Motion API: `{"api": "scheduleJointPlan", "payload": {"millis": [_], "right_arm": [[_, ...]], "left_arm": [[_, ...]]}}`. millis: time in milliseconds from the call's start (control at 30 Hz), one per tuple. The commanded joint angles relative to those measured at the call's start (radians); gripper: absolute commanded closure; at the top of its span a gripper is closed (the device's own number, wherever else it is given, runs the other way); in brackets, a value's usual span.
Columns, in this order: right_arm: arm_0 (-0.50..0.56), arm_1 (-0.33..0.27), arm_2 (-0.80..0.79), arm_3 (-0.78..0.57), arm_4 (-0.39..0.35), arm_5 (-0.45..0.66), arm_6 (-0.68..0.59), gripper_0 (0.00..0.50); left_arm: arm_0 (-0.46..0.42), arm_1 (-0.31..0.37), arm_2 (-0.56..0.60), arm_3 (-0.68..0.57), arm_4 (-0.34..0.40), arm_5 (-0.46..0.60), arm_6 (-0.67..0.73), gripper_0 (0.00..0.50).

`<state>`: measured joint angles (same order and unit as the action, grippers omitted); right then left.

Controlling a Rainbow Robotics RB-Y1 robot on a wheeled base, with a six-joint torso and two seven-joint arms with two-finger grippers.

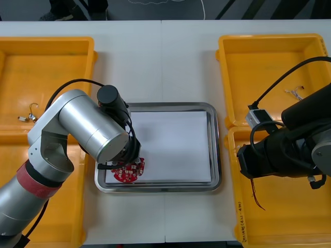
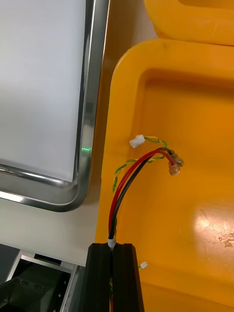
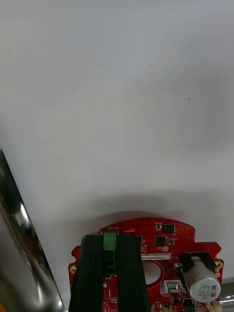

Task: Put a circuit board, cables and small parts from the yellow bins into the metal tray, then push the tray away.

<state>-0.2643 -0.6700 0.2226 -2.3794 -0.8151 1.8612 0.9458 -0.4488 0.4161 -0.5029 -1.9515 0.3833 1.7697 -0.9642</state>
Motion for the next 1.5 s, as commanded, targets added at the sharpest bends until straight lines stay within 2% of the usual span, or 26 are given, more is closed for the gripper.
{"api": "scheduleJointPlan", "payload": {"millis": [33,100,133,200,233,300,333,367,633,733,933,1167,1267,1500], "right_arm": [[-0.018,0.006,0.012,-0.011,0.005,0.003,-0.021,0.500],[-0.018,0.006,0.012,-0.011,0.005,0.003,-0.019,0.500],[-0.018,0.004,0.012,-0.011,0.005,0.003,-0.019,0.500],[-0.018,0.006,0.012,-0.011,0.005,0.003,-0.018,0.500],[-0.018,0.006,0.012,-0.011,0.005,0.003,-0.018,0.500],[-0.018,0.004,0.012,-0.009,0.005,0.003,-0.016,0.500],[-0.018,0.006,0.012,-0.011,0.005,0.003,-0.016,0.500],[-0.018,0.006,0.012,-0.011,0.005,0.003,-0.015,0.500],[-0.018,0.006,0.012,-0.011,0.005,0.001,-0.015,0.500],[-0.018,0.006,0.012,-0.011,0.004,0.001,-0.015,0.500],[-0.018,0.006,0.012,-0.011,0.004,-0.005,-0.015,0.500],[-0.021,0.006,0.012,-0.011,-0.007,-0.014,-0.009,0.500],[-0.029,0.006,0.014,-0.009,-0.015,-0.016,0.001,0.500],[-0.065,0.006,0.049,-0.011,-0.025,-0.016,0.018,0.500]], "left_arm": [[0.018,-0.030,-0.009,-0.010,-0.017,-0.019,-0.108,0.449],[0.024,-0.033,-0.009,-0.010,-0.023,-0.022,-0.111,0.363],[0.025,-0.034,-0.009,-0.010,-0.026,-0.024,-0.111,0.345],[0.027,-0.039,-0.009,-0.010,-0.034,-0.024,-0.113,0.227],[0.027,-0.040,-0.009,-0.010,-0.034,-0.024,-0.113,0.201],[0.027,-0.043,-0.009,-0.010,-0.035,-0.024,-0.114,0.074],[0.027,-0.045,-0.009,-0.010,-0.035,-0.024,-0.114,0.051],[0.027,-0.045,-0.009,-0.012,-0.035,-0.024,-0.114,0.003],[0.015,-0.045,0.004,-0.056,-0.043,-0.006,-0.116,0.000],[-0.001,-0.045,0.024,-0.083,-0.041,0.040,-0.116,0.000],[-0.037,-0.045,0.096,-0.168,-0.021,0.148,-0.116,0.000],[-0.039,-0.030,0.184,-0.279,-0.017,0.150,-0.114,0.000],[-0.042,-0.023,0.233,-0.323,0.000,0.150,-0.116,0.000],[-0.094,0.027,0.319,-0.353,0.103,0.150,-0.096,0.000]]}}
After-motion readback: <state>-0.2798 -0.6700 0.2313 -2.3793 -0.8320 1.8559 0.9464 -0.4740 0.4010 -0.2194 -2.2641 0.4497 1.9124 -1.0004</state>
